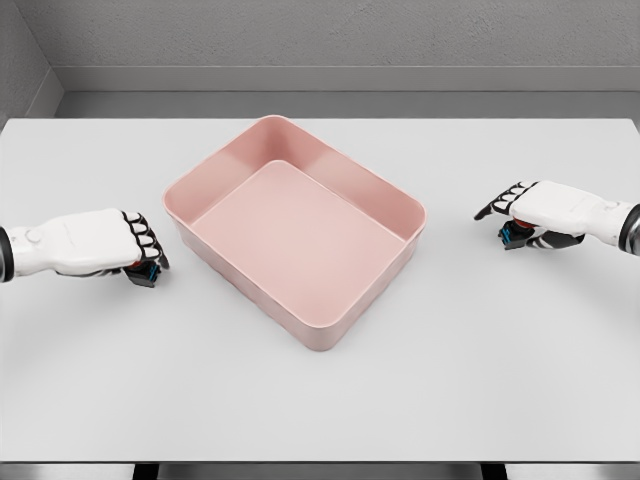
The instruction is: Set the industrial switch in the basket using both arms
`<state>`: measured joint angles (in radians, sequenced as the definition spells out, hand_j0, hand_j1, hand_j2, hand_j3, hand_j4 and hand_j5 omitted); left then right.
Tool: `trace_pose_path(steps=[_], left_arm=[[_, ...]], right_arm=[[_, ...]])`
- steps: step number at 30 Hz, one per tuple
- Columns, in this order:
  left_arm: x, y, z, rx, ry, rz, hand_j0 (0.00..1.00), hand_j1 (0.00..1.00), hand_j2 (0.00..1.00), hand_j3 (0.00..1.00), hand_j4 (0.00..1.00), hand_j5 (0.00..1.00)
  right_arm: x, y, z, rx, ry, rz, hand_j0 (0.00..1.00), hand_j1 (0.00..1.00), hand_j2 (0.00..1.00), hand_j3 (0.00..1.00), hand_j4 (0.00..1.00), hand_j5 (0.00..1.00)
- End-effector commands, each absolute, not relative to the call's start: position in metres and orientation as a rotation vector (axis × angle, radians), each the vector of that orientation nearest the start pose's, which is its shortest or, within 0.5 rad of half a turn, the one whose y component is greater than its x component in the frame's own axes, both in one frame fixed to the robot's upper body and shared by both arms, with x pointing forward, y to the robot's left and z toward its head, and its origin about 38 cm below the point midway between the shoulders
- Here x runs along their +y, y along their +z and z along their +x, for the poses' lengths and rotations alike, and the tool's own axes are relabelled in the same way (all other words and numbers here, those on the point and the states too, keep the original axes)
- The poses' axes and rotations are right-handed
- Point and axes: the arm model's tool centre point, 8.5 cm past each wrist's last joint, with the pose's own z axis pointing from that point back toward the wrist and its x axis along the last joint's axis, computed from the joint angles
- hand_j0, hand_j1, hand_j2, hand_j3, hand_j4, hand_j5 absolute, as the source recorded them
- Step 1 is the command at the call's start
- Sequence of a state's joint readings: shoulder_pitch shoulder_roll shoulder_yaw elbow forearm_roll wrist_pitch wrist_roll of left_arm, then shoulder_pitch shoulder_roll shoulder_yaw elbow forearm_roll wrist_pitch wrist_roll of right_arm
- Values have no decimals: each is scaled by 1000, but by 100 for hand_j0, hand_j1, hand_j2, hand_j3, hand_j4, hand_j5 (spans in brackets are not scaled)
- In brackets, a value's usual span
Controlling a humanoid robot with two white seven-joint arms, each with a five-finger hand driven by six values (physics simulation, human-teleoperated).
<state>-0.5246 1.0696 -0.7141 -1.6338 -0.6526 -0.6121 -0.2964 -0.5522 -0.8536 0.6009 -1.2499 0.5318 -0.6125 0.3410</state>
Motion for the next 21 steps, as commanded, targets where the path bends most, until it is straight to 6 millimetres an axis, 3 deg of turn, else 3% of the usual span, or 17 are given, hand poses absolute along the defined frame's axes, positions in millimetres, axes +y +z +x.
trace_pose_path(steps=[1, 5, 9, 15, 21], left_arm=[[337, 194, 376, 1594, 3080, -720, 64, 64, 64, 64, 64, 64], [338, 193, 376, 1570, 3083, -728, 63, 63, 63, 63, 63, 63], [337, 192, 376, 1563, 3082, -727, 54, 54, 54, 54, 54, 54], [337, 192, 376, 1563, 3083, -727, 40, 40, 40, 40, 40, 40], [335, 198, 377, 1566, 3064, -737, 34, 34, 34, 34, 34, 34]], right_arm=[[-374, 161, 434, -1261, 1971, -519, 76, 76, 76, 76, 76, 76], [-374, 160, 434, -1259, 1972, -517, 67, 67, 67, 67, 67, 67], [-375, 161, 434, -1249, 1977, -517, 61, 61, 61, 61, 61, 61], [-375, 161, 434, -1250, 1976, -518, 58, 58, 58, 58, 58, 58], [-375, 162, 434, -1251, 1975, -519, 52, 52, 52, 52, 52, 52]])
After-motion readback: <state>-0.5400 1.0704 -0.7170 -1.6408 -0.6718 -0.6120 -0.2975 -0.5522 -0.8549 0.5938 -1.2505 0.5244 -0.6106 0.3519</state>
